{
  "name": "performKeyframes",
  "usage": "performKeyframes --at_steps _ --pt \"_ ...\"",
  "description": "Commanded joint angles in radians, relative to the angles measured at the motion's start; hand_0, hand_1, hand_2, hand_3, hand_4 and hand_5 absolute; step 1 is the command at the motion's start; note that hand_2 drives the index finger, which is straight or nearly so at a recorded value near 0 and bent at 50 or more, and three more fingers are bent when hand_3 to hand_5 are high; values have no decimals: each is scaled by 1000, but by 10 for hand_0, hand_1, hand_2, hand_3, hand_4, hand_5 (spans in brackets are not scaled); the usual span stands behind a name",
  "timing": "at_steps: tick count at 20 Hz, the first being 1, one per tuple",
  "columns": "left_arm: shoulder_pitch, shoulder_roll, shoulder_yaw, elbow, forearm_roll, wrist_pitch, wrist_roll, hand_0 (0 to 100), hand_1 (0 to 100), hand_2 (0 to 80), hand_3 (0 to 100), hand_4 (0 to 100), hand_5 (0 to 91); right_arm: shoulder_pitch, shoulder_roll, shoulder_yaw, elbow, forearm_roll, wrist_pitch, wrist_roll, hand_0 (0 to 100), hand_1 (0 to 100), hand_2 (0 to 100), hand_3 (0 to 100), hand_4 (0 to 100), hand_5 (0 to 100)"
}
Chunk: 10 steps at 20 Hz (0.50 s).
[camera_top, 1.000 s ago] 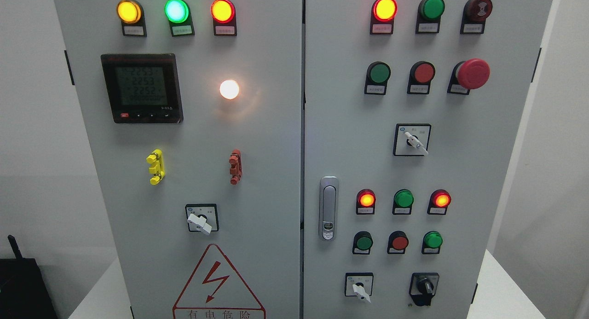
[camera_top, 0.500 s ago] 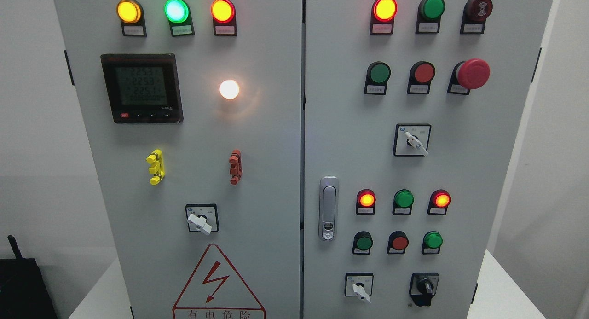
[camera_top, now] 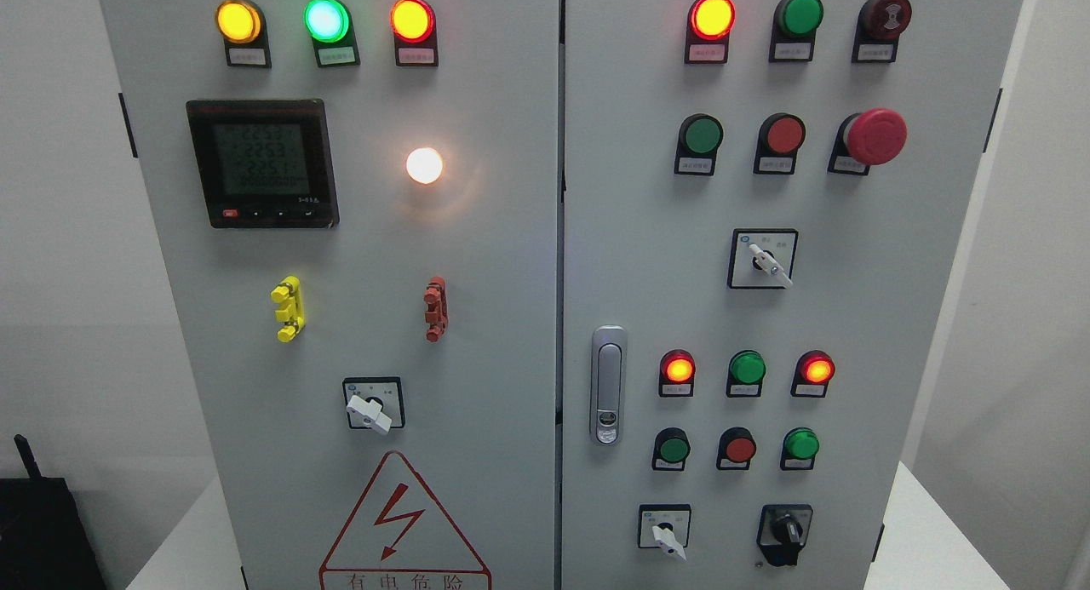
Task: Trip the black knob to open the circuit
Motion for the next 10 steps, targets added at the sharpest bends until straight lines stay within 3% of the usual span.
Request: performKeyframes --at_steps 1,10 --pt "-2 -2 1 0 2 -2 0 120 389 0 0 0 0 -27 0 -20 -33 -1 6 8 0 18 0 1000 1000 1000" --pt "-2 -2 1 0 2 -2 0 120 389 0 0 0 0 -105 2 -28 -72 -3 72 8 0 16 9 1000 1000 1000"
